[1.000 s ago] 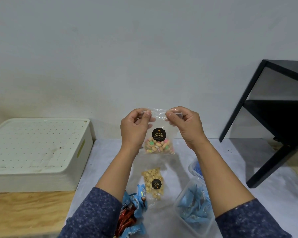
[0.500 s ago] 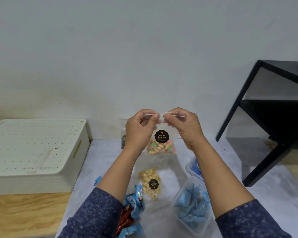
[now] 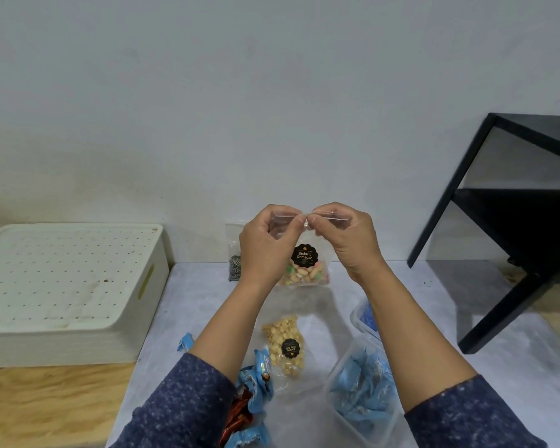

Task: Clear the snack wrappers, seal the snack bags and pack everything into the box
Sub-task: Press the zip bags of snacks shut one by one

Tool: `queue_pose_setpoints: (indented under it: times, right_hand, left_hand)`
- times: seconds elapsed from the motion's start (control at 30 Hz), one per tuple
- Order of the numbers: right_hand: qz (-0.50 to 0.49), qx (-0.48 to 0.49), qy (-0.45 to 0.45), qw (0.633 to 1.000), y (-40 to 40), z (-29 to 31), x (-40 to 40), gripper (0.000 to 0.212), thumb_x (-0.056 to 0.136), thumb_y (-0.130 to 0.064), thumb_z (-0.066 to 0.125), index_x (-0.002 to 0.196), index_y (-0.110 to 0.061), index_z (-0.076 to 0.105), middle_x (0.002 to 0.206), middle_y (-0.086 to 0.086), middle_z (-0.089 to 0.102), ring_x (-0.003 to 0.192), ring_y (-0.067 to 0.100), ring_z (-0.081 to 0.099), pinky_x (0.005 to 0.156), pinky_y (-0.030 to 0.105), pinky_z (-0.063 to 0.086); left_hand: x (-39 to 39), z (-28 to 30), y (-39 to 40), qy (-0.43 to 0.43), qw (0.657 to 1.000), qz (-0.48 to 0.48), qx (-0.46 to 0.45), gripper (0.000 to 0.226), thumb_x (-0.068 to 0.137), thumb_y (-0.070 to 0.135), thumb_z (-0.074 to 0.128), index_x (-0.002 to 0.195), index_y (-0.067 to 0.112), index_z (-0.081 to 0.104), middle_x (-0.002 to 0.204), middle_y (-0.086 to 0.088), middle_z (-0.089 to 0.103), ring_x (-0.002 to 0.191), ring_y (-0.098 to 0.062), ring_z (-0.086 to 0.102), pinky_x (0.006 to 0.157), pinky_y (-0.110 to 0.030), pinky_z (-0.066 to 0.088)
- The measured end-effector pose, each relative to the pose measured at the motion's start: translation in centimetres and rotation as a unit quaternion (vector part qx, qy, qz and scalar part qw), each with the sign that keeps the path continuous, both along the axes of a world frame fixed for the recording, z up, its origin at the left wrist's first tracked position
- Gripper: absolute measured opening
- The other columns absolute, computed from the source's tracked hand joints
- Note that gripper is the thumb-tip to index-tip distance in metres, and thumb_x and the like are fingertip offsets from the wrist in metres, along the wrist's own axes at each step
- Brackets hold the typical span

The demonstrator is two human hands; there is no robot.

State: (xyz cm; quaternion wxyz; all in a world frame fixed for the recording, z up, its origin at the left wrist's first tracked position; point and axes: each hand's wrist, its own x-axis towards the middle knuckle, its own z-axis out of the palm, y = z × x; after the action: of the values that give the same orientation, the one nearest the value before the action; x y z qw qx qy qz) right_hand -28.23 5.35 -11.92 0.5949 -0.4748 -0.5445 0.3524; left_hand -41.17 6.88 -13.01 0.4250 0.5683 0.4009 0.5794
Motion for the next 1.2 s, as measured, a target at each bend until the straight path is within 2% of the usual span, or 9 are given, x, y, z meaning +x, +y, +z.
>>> queue_pose_setpoints:
  times: [0.13, 0.3, 0.47, 0.57, 0.8, 0.97, 1.03, 1.1, 1.2]
  right_hand:
    - [0.009, 0.013, -0.024, 1.0, 0.2, 0.0, -0.3, 0.011, 0.082, -0.003, 0.068, 0.082, -0.013, 0.071, 0.068, -0.015, 0.07, 0.064, -0.003, 0.062, 0.066, 0.01, 0.047]
    - [0.016, 0.033, -0.125, 0.991, 0.8, 0.4, -0.6, 0.015, 0.084, -0.004, 0.067, 0.092, -0.015, 0.071, 0.081, -0.008, 0.068, 0.073, -0.001, 0.064, 0.071, 0.013, 0.049]
    - [0.013, 0.044, -0.126, 0.991, 0.6, -0.1, -2.2, 0.036, 0.086, -0.007, 0.065, 0.105, -0.037, 0.059, 0.081, -0.005, 0.065, 0.071, 0.014, 0.069, 0.08, 0.021, 0.053]
    - [0.004, 0.045, -0.135, 0.99, 0.8, -0.1, -3.3, 0.03, 0.086, -0.006, 0.065, 0.099, -0.033, 0.062, 0.081, -0.004, 0.066, 0.07, 0.014, 0.07, 0.075, 0.023, 0.052]
    - [-0.029, 0.027, -0.136, 0.99, 1.1, -0.8, -5.7, 0.024, 0.083, -0.002, 0.067, 0.084, -0.027, 0.065, 0.077, -0.008, 0.068, 0.066, 0.013, 0.071, 0.066, 0.023, 0.054]
    - [-0.042, 0.015, -0.118, 0.992, 1.0, -1.3, -7.8, 0.024, 0.083, 0.001, 0.065, 0.087, -0.022, 0.066, 0.077, -0.004, 0.069, 0.066, 0.01, 0.071, 0.065, 0.021, 0.053]
    - [-0.021, 0.021, -0.111, 0.993, 0.7, -1.7, -8.7, 0.034, 0.083, -0.002, 0.067, 0.101, -0.031, 0.063, 0.085, 0.003, 0.07, 0.068, 0.012, 0.069, 0.07, 0.023, 0.053]
    - [0.014, 0.016, -0.132, 0.991, 0.4, -2.2, -9.2, 0.06, 0.082, -0.004, 0.068, 0.117, -0.05, 0.051, 0.101, 0.003, 0.067, 0.069, 0.013, 0.061, 0.073, 0.02, 0.052]
    - [0.059, -0.021, -0.211, 0.975, 0.4, -3.1, -9.4, 0.074, 0.08, -0.004, 0.067, 0.122, -0.06, 0.042, 0.113, -0.005, 0.056, 0.082, 0.013, 0.063, 0.077, 0.022, 0.053]
  left_hand:
    - [-0.5, 0.4, 0.3, -0.019, 1.0, 0.022, 0.005, 0.031, 0.082, 0.013, 0.069, 0.099, 0.032, 0.051, 0.079, 0.0, 0.072, 0.077, -0.015, 0.071, 0.077, -0.021, 0.055]
    - [-1.1, 0.4, 0.6, -0.035, 0.998, 0.038, -0.023, 0.032, 0.084, 0.014, 0.067, 0.101, 0.034, 0.05, 0.078, -0.003, 0.072, 0.074, -0.01, 0.07, 0.07, -0.011, 0.051]
    - [-2.9, 0.1, 1.3, -0.023, 0.999, 0.027, -0.011, 0.026, 0.086, 0.013, 0.066, 0.095, 0.035, 0.056, 0.079, 0.004, 0.069, 0.074, -0.008, 0.07, 0.078, -0.028, 0.054]
    - [-4.1, -0.3, 1.7, 0.003, 0.999, 0.029, 0.02, 0.022, 0.086, 0.011, 0.066, 0.082, 0.032, 0.061, 0.079, 0.007, 0.068, 0.072, -0.008, 0.069, 0.075, -0.028, 0.054]
    - [-6.9, -1.5, 2.5, 0.011, 0.999, 0.0, 0.04, 0.03, 0.083, -0.002, 0.064, 0.072, 0.025, 0.061, 0.068, 0.017, 0.064, 0.066, 0.0, 0.06, 0.065, -0.018, 0.05]
    - [-8.9, -1.9, 2.6, 0.016, 0.999, -0.015, 0.031, 0.027, 0.083, -0.003, 0.064, 0.073, 0.022, 0.062, 0.076, 0.009, 0.067, 0.069, 0.002, 0.062, 0.068, -0.018, 0.052]
    - [-9.7, -2.1, 2.7, 0.014, 1.0, 0.002, 0.015, 0.026, 0.083, 0.001, 0.065, 0.072, 0.024, 0.062, 0.074, 0.011, 0.066, 0.068, 0.001, 0.063, 0.072, -0.023, 0.054]
    - [-10.4, -2.4, 3.1, 0.006, 0.999, 0.031, -0.004, 0.024, 0.083, 0.008, 0.067, 0.072, 0.028, 0.062, 0.073, 0.014, 0.067, 0.07, -0.002, 0.064, 0.075, -0.027, 0.056]
    - [-11.3, -3.2, 4.1, 0.01, 0.998, 0.058, -0.028, 0.02, 0.085, 0.017, 0.068, 0.075, 0.034, 0.062, 0.078, 0.013, 0.067, 0.074, -0.008, 0.064, 0.081, -0.035, 0.056]
